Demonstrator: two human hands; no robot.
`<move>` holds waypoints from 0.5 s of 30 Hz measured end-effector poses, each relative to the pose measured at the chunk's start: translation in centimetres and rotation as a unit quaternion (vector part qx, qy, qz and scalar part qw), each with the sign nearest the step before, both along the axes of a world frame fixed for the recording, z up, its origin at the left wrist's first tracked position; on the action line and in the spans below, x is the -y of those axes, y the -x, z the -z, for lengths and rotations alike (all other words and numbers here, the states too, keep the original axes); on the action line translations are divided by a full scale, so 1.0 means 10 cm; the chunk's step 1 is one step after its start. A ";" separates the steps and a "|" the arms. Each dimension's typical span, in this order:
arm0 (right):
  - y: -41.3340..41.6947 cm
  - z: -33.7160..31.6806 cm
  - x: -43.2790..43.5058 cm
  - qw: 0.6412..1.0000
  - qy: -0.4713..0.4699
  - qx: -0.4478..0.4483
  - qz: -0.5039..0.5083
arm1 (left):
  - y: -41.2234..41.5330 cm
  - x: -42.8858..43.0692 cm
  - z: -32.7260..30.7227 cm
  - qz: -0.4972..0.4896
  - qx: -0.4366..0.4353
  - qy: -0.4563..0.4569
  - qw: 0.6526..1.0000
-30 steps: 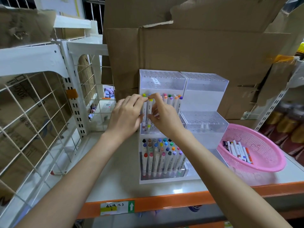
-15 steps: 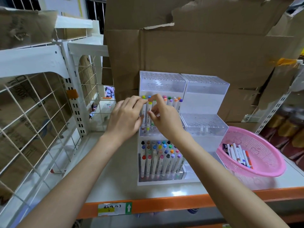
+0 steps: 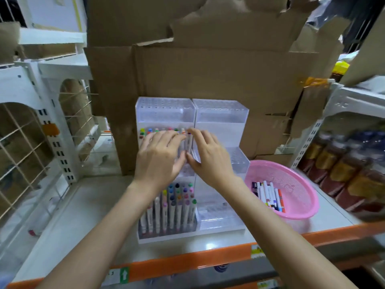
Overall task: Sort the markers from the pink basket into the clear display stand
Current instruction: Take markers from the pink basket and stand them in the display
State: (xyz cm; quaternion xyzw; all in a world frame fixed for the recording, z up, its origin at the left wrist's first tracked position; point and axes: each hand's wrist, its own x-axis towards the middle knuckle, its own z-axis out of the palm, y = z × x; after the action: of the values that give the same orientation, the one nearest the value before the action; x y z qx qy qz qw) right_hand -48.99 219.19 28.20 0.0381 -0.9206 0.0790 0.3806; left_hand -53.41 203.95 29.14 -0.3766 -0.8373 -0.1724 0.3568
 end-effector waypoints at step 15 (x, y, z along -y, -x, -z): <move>-1.24 0.65 -1.85 0.958 0.035 0.220 0.180 | -0.86 -2.05 0.62 0.172 0.075 0.104 0.977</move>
State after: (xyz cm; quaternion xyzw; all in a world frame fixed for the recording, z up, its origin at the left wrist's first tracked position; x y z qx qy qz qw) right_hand -36.63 237.70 21.69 -0.1598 -0.9699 0.0477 0.1773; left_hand -44.84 224.43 22.89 -0.5359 -0.7978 -0.1714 0.2166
